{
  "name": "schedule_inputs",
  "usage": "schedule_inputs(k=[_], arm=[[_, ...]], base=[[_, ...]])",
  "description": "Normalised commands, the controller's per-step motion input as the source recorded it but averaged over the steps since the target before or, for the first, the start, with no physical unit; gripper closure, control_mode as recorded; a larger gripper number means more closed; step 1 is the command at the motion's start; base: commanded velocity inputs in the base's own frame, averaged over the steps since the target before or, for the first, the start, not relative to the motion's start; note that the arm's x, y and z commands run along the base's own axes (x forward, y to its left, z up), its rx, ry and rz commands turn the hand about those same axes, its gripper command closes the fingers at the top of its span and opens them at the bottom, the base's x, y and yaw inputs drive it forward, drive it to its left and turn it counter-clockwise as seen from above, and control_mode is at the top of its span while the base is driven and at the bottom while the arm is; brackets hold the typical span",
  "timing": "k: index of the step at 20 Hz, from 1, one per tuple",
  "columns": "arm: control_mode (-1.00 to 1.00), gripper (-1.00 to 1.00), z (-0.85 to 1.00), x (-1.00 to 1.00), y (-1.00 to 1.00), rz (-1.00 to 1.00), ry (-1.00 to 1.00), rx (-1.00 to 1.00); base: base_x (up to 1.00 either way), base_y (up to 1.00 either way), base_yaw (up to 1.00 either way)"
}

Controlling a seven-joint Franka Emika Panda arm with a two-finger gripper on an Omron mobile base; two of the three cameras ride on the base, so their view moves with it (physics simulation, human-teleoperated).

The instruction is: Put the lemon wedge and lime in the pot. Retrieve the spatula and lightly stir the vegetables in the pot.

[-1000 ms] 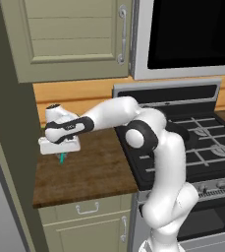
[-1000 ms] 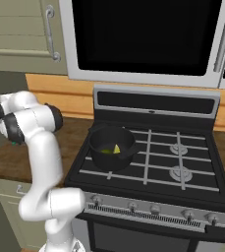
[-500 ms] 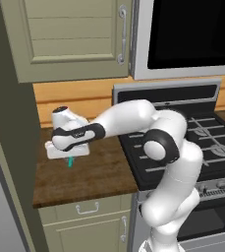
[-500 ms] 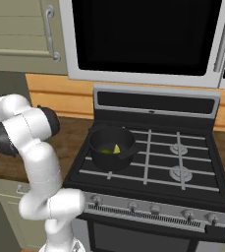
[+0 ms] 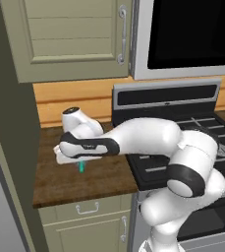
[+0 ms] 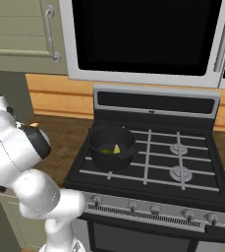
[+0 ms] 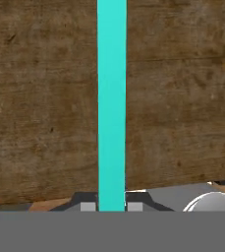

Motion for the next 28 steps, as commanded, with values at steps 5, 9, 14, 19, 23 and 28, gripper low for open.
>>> schedule_inputs(k=[5,9,14,19,23,28], arm=[[-1.00,1.00,0.92,-0.74,-0.74,0.00,0.00,0.07],[-1.00,1.00,1.00,-0.67,-0.83,0.00,0.00,0.18],[-1.00,1.00,0.70,-0.53,-0.91,-0.03,0.00,0.31],[-1.00,1.00,0.45,-0.13,-0.92,-0.11,0.02,0.39],[-1.00,1.00,0.17,0.14,-0.75,-0.13,0.07,0.40],[-1.00,1.00,0.04,0.07,-0.39,-0.02,0.05,0.26]], base=[[0.00,0.00,0.00],[0.00,0.00,0.00],[0.00,0.00,0.00],[0.00,0.00,0.00],[0.00,0.00,0.00],[0.00,0.00,0.00]])
